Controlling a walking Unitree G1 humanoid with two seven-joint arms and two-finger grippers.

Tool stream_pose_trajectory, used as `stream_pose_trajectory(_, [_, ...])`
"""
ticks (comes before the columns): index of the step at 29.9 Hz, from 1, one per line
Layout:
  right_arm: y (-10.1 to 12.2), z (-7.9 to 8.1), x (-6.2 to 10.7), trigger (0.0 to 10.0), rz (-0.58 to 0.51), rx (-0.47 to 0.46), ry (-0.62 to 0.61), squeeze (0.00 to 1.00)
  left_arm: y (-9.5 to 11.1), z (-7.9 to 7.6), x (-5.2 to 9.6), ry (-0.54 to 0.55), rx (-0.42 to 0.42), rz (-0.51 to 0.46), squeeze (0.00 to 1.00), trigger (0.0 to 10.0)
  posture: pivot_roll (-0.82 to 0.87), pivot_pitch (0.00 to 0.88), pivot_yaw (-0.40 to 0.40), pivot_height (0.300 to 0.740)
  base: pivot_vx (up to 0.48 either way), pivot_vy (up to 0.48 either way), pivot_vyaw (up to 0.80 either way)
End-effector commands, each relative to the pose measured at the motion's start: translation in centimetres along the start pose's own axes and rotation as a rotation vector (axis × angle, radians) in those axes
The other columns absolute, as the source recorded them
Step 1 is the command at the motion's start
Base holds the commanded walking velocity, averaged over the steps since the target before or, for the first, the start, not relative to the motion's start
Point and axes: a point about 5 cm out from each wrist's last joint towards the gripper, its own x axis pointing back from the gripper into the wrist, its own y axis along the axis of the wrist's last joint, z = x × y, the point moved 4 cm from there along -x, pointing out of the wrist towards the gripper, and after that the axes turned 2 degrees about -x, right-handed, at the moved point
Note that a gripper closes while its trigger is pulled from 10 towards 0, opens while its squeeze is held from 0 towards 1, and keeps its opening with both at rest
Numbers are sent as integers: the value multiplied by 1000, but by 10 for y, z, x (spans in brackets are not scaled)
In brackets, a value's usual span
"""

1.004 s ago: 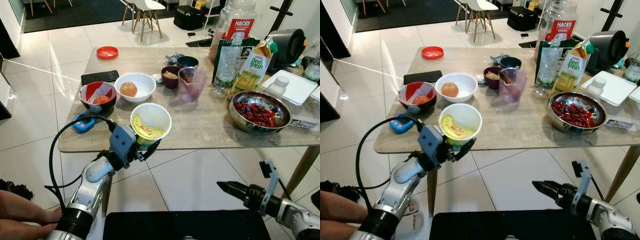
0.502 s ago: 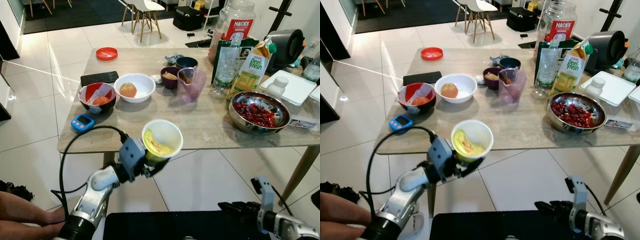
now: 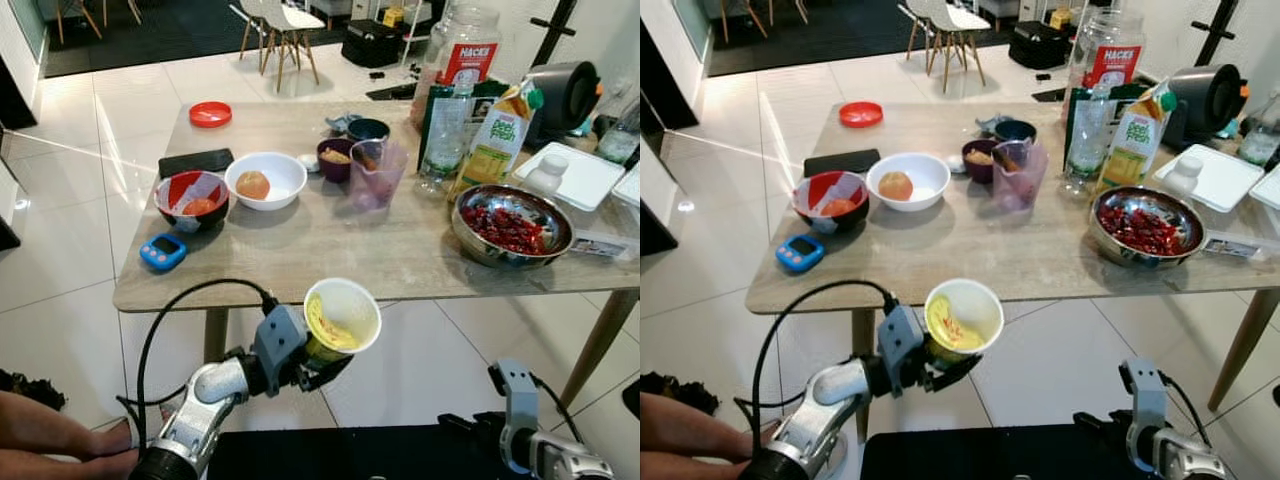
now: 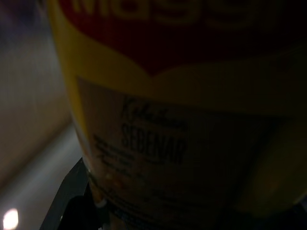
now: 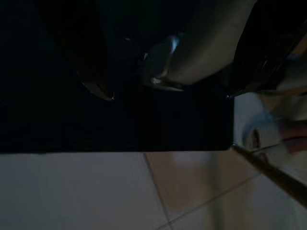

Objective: Restocking fridge

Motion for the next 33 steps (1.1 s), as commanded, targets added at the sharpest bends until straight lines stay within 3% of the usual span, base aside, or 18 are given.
stream_pose_trajectory(1, [-15,2,-3,10000,37,7,-35,0,-28,-9,8,19,47,87,0,10000,-59,68,-8,740,0,0,0])
stream_pose_trajectory(8, [-27,7,-9,10000,54,13,-84,0,-67,-10,31,105,113,232,0,10000,-60,64,-9,740,0,0,0])
stream_pose_trajectory(12, [-37,11,-13,10000,67,26,-147,0,-98,-3,57,268,193,353,0,10000,-60,44,-13,740,0,0,0])
stream_pose_trajectory(17, [-44,14,-16,10000,74,20,-183,0,-116,0,77,380,263,425,0,10000,-50,31,-19,740,0,0,0])
stream_pose_trajectory(18, [-54,17,-17,10000,94,5,-210,0,-132,-2,97,470,328,494,0,10000,-45,25,-20,740,0,0,0])
stream_pose_trajectory(27, [-75,22,-17,10000,138,-2,-262,0,-157,-13,137,634,463,609,0,10000,-32,0,-14,740,0,0,0])
stream_pose_trajectory(29, [-82,22,-16,10000,142,-15,-290,0,-166,-16,155,721,502,661,0,10000,-25,0,-17,740,0,0,0])
stream_pose_trajectory(33, [-89,25,-16,10000,150,-12,-301,0,-173,-19,170,807,534,706,0,10000,-21,0,-21,740,0,0,0])
